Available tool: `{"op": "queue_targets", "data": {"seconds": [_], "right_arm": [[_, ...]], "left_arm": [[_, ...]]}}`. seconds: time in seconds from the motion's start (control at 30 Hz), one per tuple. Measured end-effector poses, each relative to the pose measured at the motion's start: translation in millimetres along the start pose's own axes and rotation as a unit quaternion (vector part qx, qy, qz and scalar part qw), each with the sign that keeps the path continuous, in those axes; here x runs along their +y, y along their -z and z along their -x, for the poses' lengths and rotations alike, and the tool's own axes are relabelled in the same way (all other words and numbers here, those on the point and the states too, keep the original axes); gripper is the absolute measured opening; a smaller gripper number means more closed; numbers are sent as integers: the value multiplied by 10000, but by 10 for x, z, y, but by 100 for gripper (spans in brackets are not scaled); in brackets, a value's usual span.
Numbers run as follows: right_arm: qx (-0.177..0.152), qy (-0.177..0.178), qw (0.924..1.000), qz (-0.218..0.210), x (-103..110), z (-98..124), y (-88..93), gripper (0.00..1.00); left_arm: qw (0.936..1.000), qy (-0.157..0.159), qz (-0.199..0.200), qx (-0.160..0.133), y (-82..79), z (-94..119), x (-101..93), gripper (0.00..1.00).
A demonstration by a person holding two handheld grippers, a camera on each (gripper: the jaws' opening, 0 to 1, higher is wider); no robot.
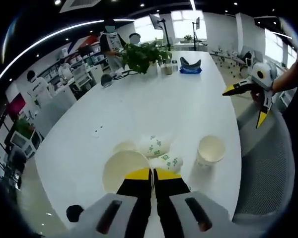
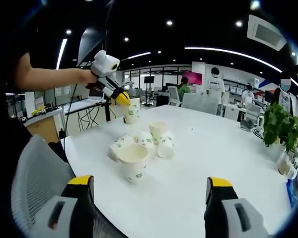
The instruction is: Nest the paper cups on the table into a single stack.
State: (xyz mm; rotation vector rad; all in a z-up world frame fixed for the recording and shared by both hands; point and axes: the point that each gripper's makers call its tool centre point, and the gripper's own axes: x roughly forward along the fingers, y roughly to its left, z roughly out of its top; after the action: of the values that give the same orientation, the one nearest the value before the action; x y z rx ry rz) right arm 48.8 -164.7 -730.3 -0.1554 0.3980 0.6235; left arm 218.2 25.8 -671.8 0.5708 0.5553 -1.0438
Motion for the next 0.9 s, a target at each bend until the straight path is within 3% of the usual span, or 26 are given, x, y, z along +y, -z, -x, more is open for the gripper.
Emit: {"op": "queue_targets", "data": {"seconds": [0.37, 0.9], "right_arm": [[-15, 14, 10000, 7, -3, 4, -6, 95], [-19, 39, 10000, 56, -7, 2, -5, 94]], "left_arm": [[9993, 274, -229, -135, -292, 119, -313, 0], [9962, 698, -475, -215, -473, 95, -736, 0]]}}
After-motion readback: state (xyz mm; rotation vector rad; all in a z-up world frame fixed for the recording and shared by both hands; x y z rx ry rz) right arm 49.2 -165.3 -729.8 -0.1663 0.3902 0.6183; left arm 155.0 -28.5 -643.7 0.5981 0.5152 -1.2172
